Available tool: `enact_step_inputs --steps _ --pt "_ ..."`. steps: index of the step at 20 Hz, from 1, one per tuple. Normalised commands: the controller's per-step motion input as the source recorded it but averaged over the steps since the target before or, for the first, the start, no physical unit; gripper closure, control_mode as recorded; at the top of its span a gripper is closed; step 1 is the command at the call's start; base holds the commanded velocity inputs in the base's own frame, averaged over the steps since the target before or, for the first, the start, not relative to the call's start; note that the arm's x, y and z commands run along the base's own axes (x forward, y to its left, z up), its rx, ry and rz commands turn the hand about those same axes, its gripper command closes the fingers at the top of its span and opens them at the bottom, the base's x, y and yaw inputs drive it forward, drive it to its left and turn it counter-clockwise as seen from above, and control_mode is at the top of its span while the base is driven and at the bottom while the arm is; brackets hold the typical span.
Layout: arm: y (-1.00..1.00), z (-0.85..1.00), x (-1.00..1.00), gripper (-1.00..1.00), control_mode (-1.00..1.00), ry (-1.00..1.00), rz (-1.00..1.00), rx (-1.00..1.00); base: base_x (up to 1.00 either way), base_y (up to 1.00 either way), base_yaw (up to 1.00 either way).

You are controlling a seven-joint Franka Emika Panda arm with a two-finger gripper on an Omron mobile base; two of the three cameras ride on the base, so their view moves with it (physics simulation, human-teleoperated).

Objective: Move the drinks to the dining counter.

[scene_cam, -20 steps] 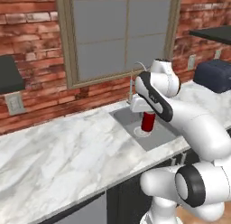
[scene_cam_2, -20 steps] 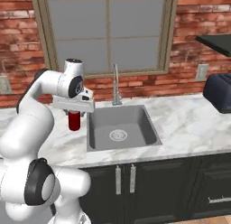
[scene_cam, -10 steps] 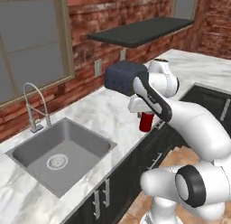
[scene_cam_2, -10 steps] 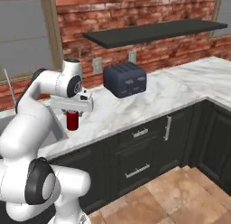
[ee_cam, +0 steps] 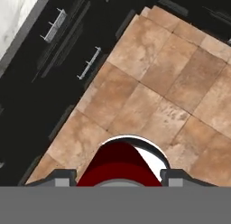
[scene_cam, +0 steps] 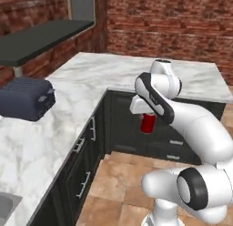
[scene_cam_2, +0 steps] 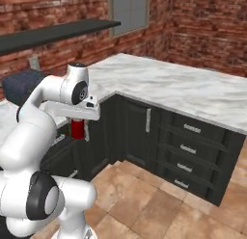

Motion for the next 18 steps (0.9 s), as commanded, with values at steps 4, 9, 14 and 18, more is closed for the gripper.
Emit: enact_step_inputs --steps 4,9,14,18 --pt "0.0 0.0 0.0 1.0 1.0 0.0 0.0 0.0 0.73 -0.74 -0.53" --pt "0.0 0.0 0.0 1.0 1.0 0.0 0.0 0.0 1.0 -0.35 -0.3" --pt "0.0 0.0 0.0 1.0 1.0 0.0 0.0 0.0 1.0 -0.04 -0.31" --pt "0.0 0.0 0.0 1.0 1.0 0.0 0.0 0.0 1.0 0.01 -0.33"
